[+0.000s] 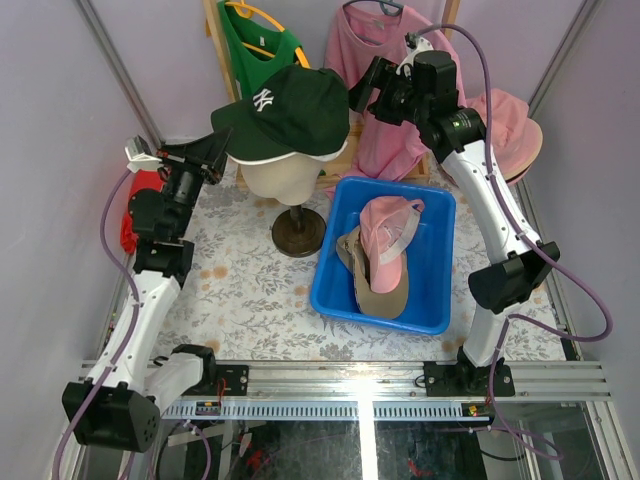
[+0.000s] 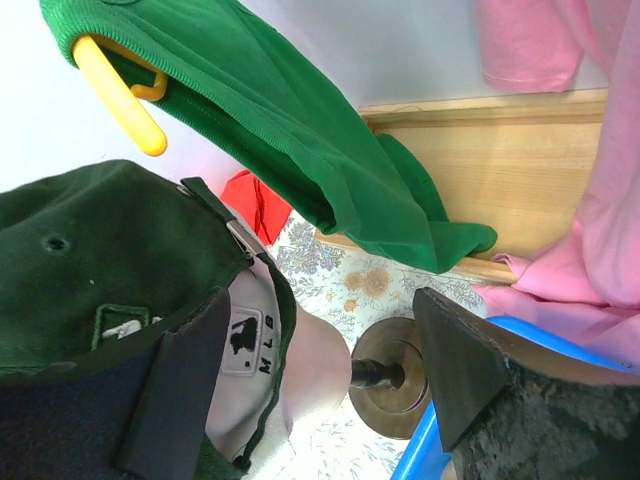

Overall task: Stack the hats
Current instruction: Adjust the hat on the hat stand.

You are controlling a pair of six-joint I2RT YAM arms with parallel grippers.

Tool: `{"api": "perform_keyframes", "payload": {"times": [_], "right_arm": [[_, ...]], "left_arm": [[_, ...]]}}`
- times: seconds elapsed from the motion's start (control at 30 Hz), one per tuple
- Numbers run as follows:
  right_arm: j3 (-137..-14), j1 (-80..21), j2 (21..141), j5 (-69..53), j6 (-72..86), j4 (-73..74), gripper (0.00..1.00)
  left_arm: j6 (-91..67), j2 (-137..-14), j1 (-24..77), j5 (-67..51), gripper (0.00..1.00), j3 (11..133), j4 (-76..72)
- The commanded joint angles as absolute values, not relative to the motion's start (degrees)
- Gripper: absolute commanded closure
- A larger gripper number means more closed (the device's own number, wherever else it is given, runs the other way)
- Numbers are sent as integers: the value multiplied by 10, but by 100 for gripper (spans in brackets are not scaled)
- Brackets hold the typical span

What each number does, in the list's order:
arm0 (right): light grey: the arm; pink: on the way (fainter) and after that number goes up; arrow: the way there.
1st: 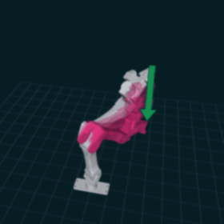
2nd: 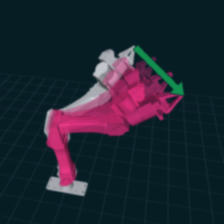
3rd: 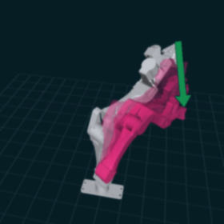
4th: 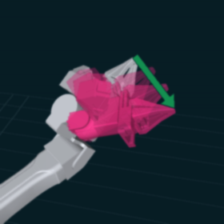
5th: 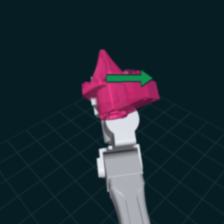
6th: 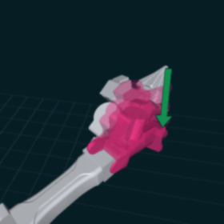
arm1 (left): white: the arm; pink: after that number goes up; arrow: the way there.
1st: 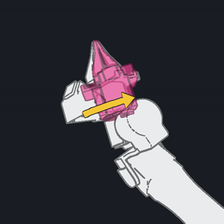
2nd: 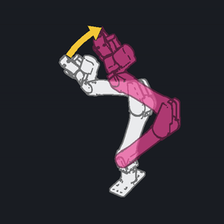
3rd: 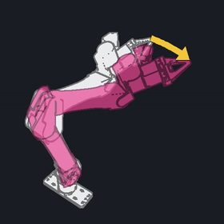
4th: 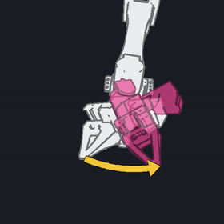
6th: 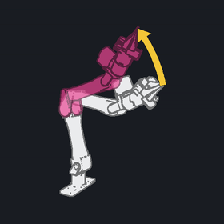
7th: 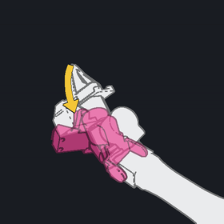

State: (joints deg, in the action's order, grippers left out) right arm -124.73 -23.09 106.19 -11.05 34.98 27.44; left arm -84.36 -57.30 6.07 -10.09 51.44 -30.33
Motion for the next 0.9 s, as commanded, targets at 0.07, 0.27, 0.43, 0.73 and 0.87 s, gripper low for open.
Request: {"api": "perform_keyframes", "payload": {"times": [0.07,0.27,0.43,0.73,0.87], "right_arm": [[-1253,-230,1041,-108,356,240,19],[-1265,-230,1046,-117,361,239,19],[-1291,-231,1051,-116,361,246,19],[-1308,-231,1073,-130,367,259,18],[-1284,-231,1073,-131,367,252,18]], "left_arm": [[-792,-525,64,-102,100,539,-205],[-769,-524,64,-106,100,533,-167],[-738,-528,64,-97,100,540,-131],[-768,-504,29,-95,100,480,-143],[-788,-508,17,-110,100,462,-162]]}}
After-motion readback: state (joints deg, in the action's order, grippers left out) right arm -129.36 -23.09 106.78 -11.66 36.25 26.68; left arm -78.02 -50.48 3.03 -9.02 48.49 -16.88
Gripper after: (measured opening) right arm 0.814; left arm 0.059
